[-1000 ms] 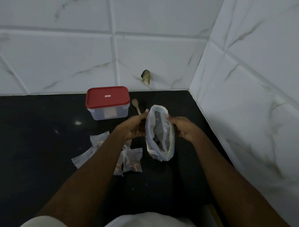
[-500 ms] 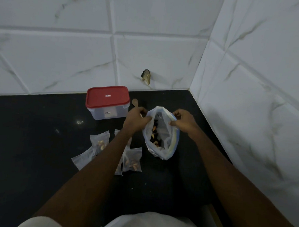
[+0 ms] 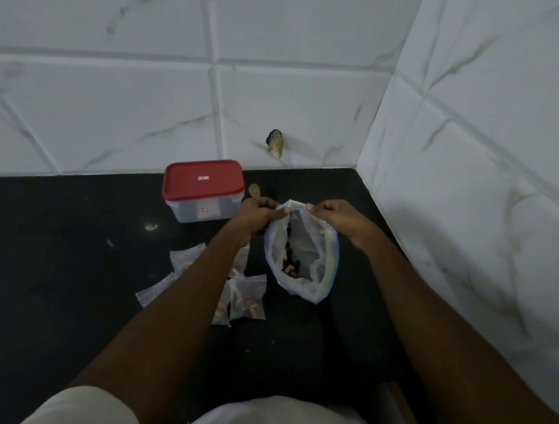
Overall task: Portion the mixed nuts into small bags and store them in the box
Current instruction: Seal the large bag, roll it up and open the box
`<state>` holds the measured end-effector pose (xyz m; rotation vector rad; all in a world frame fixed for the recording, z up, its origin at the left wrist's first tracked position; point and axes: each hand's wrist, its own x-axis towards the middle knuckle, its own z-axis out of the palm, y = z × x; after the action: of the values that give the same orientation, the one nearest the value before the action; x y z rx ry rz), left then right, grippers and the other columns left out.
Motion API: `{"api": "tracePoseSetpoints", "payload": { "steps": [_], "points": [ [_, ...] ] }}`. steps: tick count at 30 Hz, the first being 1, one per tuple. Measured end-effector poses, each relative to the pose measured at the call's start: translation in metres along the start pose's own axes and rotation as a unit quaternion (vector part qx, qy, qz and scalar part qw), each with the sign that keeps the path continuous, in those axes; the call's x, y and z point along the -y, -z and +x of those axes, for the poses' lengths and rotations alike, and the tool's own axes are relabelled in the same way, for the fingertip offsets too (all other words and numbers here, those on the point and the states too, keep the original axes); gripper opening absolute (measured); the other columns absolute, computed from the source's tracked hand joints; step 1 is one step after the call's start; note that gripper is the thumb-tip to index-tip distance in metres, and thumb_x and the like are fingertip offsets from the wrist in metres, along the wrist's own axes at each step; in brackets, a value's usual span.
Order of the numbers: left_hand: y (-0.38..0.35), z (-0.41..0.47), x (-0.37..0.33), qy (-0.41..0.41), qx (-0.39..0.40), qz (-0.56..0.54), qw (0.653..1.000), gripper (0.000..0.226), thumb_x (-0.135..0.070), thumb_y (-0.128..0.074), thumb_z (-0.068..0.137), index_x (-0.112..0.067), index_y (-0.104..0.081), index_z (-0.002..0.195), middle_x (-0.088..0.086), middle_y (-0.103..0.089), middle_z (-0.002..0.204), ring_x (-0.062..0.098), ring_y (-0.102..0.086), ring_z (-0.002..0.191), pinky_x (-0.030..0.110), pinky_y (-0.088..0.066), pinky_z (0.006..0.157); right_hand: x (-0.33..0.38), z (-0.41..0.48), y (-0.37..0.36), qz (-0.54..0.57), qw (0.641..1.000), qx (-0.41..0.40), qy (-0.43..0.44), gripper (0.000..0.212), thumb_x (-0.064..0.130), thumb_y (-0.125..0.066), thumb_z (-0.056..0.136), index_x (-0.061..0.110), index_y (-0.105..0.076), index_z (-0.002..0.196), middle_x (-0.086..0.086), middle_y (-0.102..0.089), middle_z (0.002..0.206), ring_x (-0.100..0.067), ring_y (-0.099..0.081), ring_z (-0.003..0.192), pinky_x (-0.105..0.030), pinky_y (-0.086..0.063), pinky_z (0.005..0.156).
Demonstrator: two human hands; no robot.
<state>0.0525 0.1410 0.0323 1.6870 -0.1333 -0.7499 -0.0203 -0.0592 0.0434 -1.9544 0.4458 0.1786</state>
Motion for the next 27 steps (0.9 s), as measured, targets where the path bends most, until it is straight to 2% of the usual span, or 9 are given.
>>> {"api": "tracePoseSetpoints", "payload": {
  "steps": [4,8,11,13,16,19,23,25,27],
  "points": [
    [0.001,0.005,0.007,-0.119,-0.087,0.111,0.983,0.014,-0.009,-0.071,0.084,-0.019,-0.064,0.089,0.003,-0.063,0.105,0.014,-0.06,0.096,0.032,-0.053,0.086,-0.002,-0.004,-0.004,-0.187,0.974,-0.07,0.104,0.014,0.03,-0.072,0.087,0.02,-0.064,0.092,0.004,-0.064,0.085,-0.01,-0.06,0.078,-0.025,-0.049,0.068],
    [-0.009,0.015,0.016,-0.263,-0.182,0.29,0.902,0.022,-0.012,-0.071,0.084,-0.031,-0.061,0.079,0.002,-0.062,0.102,0.011,-0.059,0.09,0.031,-0.052,0.086,-0.003,-0.009,-0.011,-0.297,0.91,-0.188,0.219,0.01,0.022,-0.065,0.091,0.019,-0.055,0.093,0.005,-0.058,0.087,-0.013,-0.058,0.078,-0.02,-0.038,0.06],
    [-0.012,0.015,0.016,-0.27,-0.185,0.269,0.906,0.023,-0.021,-0.071,0.085,-0.024,-0.063,0.107,0.0,-0.061,0.105,0.008,-0.058,0.088,0.022,-0.049,0.08,-0.004,-0.01,-0.006,-0.25,0.941,-0.179,0.141,0.025,0.037,-0.065,0.092,0.02,-0.053,0.106,0.005,-0.056,0.094,-0.014,-0.057,0.084,-0.028,-0.041,0.066],
    [-0.009,0.008,0.018,-0.191,-0.158,0.202,0.947,0.039,-0.032,-0.071,0.086,-0.019,-0.054,0.119,-0.001,-0.059,0.106,0.007,-0.058,0.087,0.019,-0.048,0.071,-0.009,-0.015,0.001,-0.218,0.968,-0.121,0.035,0.041,0.048,-0.066,0.088,0.019,-0.052,0.115,0.003,-0.056,0.101,-0.016,-0.058,0.092,-0.032,-0.049,0.071],
    [-0.004,-0.014,0.024,-0.026,-0.081,0.099,0.991,0.04,-0.046,-0.062,0.09,-0.016,-0.053,0.116,0.008,-0.062,0.11,0.019,-0.064,0.092,0.033,-0.058,0.071,-0.026,-0.025,0.008,-0.089,0.992,-0.048,-0.077,0.047,0.045,-0.071,0.086,0.014,-0.054,0.118,-0.004,-0.061,0.107,-0.02,-0.064,0.093,-0.035,-0.058,0.067],
    [-0.005,-0.039,0.027,0.054,0.047,0.12,0.99,0.035,-0.044,-0.055,0.095,-0.014,-0.057,0.113,0.014,-0.065,0.108,0.023,-0.065,0.091,0.035,-0.057,0.076,-0.04,-0.035,0.012,-0.023,0.99,0.043,-0.13,0.043,0.041,-0.072,0.086,0.011,-0.062,0.116,-0.008,-0.07,0.105,-0.021,-0.069,0.086,-0.031,-0.057,0.064],
    [-0.007,-0.046,0.03,0.032,0.117,0.078,0.99,0.035,-0.028,-0.066,0.089,-0.012,-0.058,0.118,0.011,-0.067,0.112,0.02,-0.068,0.095,0.031,-0.057,0.077,-0.046,-0.041,0.002,0.088,0.992,-0.006,-0.085,0.035,0.027,-0.074,0.086,0.004,-0.066,0.112,-0.011,-0.073,0.099,-0.021,-0.071,0.086,-0.031,-0.06,0.064],
    [-0.01,-0.044,0.028,0.006,0.083,0.004,0.997,0.034,-0.021,-0.07,0.086,-0.011,-0.059,0.116,0.01,-0.069,0.111,0.02,-0.069,0.094,0.029,-0.057,0.073,-0.049,-0.043,-0.003,0.162,0.984,-0.036,-0.069,0.036,0.029,-0.073,0.088,0.003,-0.065,0.111,-0.016,-0.072,0.108,-0.025,-0.071,0.093,-0.038,-0.061,0.074],
    [-0.017,-0.045,0.027,-0.029,0.015,-0.065,0.997,0.025,-0.02,-0.07,0.086,-0.012,-0.062,0.108,0.011,-0.07,0.108,0.02,-0.069,0.092,0.031,-0.058,0.074,-0.051,-0.048,-0.006,0.23,0.97,-0.004,-0.076,0.034,0.033,-0.071,0.088,0.008,-0.064,0.111,-0.013,-0.072,0.11,-0.024,-0.071,0.096,-0.037,-0.059,0.075]
  ]
}}
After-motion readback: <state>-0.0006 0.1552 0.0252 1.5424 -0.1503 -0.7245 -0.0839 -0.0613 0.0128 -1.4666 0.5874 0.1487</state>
